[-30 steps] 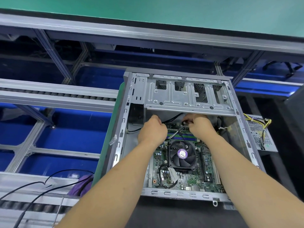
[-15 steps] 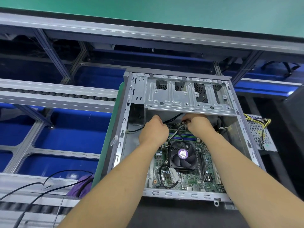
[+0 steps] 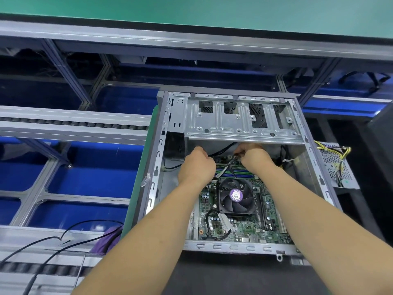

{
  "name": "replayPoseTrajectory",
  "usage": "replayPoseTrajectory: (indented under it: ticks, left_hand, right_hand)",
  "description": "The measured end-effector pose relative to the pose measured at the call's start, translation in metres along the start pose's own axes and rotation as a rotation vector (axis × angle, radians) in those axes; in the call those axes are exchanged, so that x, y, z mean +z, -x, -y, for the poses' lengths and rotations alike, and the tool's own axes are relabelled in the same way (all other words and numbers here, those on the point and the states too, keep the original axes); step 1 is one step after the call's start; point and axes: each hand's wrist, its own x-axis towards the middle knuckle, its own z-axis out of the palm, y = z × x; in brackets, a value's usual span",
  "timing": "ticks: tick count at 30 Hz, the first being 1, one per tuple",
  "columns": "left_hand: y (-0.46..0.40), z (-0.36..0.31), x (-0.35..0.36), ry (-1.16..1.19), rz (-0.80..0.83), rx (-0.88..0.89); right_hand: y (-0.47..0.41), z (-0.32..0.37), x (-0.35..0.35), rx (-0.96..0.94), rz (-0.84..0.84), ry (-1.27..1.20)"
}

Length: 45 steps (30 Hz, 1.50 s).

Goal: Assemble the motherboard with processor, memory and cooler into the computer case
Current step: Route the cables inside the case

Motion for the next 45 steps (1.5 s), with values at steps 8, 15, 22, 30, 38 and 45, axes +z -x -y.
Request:
replayPoseTrajectory:
  ticks: [8,15,22,30,38,45]
  left_hand:
    - [0.011,-0.010,-0.036,-0.201,0.270,0.252]
    - [0.045,-0.074,-0.079,-0.219,0.435,0.481]
    - [0.072,-0.114,-0.082,0.408,0.297,0.770]
    - [0.050,-0.111,-0.057,0.442,-0.045,0.588]
    - [0.034,-0.079,-0.030,0.426,0.175,0.312]
    - [0.042,-0.074,-0.009,0.165,0.252,0.389]
  right_hand:
    - [0.028,-0.004,-0.014,-0.114,0.109,0.258]
    - [0.063,0.007,-0.026,-0.368,0.099,0.240]
    - [0.088,-0.006,-0.022,-0.409,-0.138,-0.038]
    - [0.101,-0.029,-0.031,-0.537,-0.236,-0.345]
    - [0.116,-0.019,-0.036,-0.427,-0.252,-0.893]
    - [0.117,-0.018,-0.048,-0.323,-0.061,-1.450]
